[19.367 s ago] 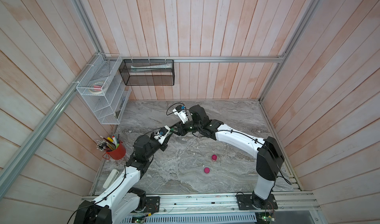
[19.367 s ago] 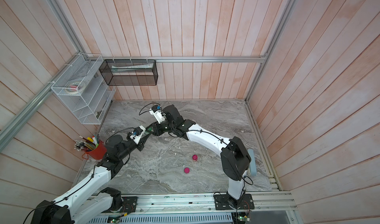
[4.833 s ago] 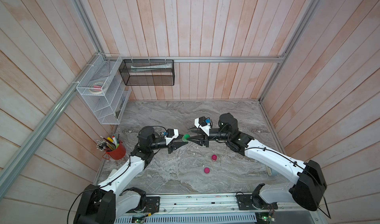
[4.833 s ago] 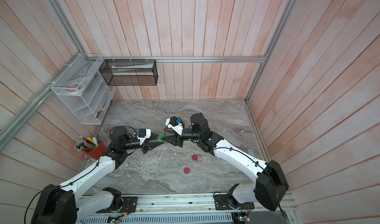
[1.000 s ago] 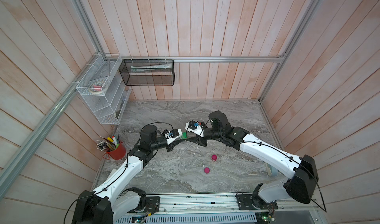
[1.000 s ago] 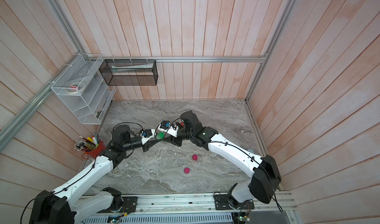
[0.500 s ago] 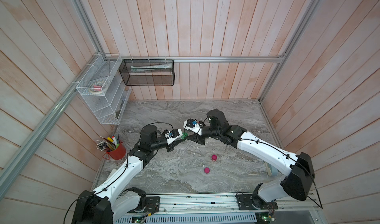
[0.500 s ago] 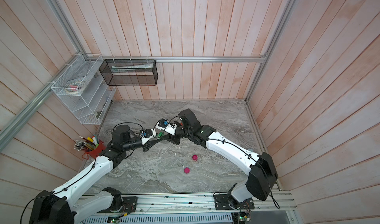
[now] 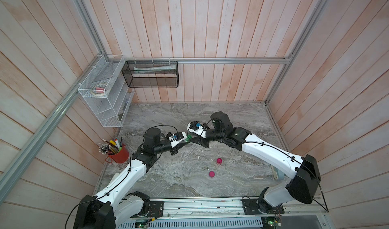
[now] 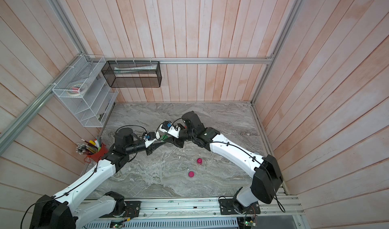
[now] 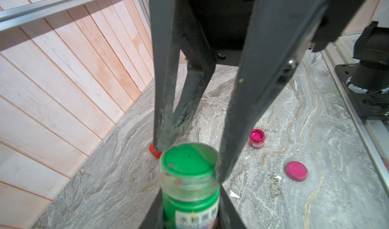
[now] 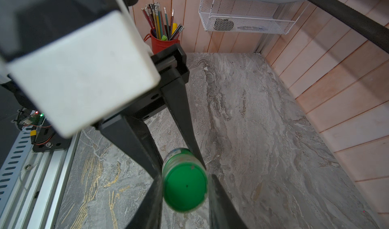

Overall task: Close the paint jar lid
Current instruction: Screw the lid onto the paint jar.

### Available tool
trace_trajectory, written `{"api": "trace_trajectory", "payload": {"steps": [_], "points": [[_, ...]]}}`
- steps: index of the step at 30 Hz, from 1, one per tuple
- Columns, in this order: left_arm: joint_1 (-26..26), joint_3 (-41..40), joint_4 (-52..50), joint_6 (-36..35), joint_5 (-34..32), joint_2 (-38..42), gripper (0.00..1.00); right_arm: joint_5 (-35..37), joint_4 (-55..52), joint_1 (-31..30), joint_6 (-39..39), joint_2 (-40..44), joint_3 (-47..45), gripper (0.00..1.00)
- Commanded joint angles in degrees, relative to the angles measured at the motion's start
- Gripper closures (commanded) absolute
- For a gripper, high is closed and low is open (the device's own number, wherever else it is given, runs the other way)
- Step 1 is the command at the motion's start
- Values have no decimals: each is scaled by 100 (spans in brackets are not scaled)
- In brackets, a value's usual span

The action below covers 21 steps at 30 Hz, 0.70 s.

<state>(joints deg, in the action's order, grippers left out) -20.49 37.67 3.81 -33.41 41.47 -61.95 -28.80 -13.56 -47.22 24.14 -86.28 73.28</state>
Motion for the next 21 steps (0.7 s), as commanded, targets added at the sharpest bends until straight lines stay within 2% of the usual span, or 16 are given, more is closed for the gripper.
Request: {"api": "trace_trajectory", "payload": {"steps": [1, 16, 21], "points": [[-36, 22, 214, -31, -67, 139, 70, -136, -94, -90, -102, -139, 190, 80], [-71, -179, 598, -25, -607, 392, 70, 137, -115, -279, -414, -378, 296, 83], [-82, -331, 905, 1, -1021, 589, 71, 339, -252, -348, -730, -619, 477, 84]]}}
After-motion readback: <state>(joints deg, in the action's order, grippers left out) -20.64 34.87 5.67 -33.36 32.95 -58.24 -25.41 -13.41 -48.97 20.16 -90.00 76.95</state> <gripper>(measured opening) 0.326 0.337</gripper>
